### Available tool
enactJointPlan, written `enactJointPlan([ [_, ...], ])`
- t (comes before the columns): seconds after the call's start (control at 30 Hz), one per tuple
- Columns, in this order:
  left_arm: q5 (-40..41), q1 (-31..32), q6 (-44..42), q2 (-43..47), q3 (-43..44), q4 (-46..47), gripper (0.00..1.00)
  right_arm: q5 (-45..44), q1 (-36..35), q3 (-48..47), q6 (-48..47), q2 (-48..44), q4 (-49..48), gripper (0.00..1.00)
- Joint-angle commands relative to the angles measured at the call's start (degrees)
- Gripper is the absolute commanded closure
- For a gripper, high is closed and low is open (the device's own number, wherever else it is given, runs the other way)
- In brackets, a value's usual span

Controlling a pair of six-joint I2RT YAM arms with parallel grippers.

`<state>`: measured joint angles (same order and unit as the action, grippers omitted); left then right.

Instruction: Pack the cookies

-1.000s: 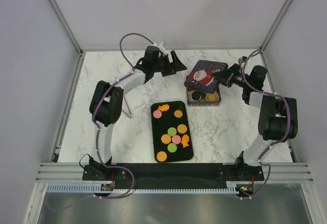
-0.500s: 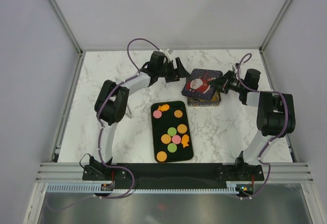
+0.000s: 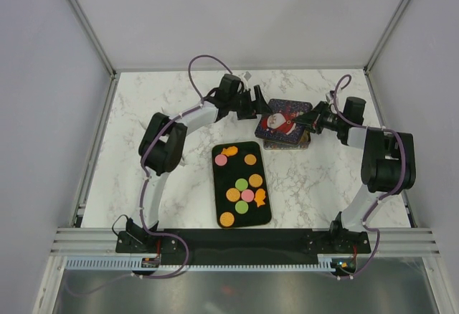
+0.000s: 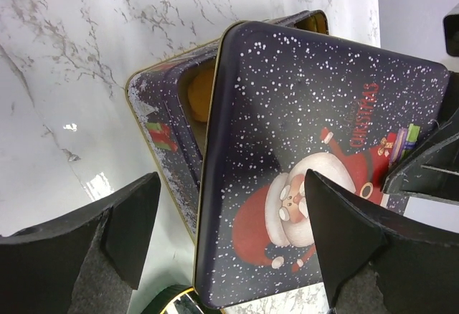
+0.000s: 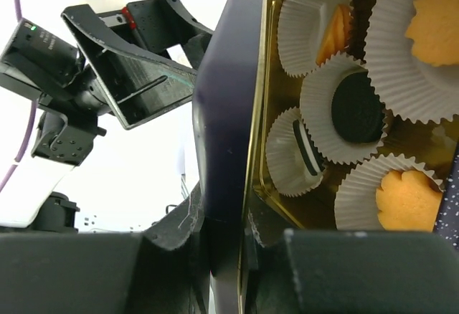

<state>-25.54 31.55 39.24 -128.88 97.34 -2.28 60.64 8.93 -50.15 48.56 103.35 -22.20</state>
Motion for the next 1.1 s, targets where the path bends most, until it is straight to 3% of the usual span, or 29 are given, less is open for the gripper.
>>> enactJointPlan([
  [0.0,1.72,0.53,-3.21,-1.55,3.29,-1.76,0.11,-5.53,1.0,-1.79,-6.54,-1.31,7.77,0.8],
  [0.63,4.36,2.11,-6.37,-4.98,8.66,-8.17,0.15,-10.37,2.94,-3.55,-10.32,-2.1,15.42,0.61],
  [1.07,4.27,2.64,-6.81,-6.47,10.15,-9.32,0.17,-15.55,4.08,-5.75,-14.45,-4.12,22.11,0.56],
])
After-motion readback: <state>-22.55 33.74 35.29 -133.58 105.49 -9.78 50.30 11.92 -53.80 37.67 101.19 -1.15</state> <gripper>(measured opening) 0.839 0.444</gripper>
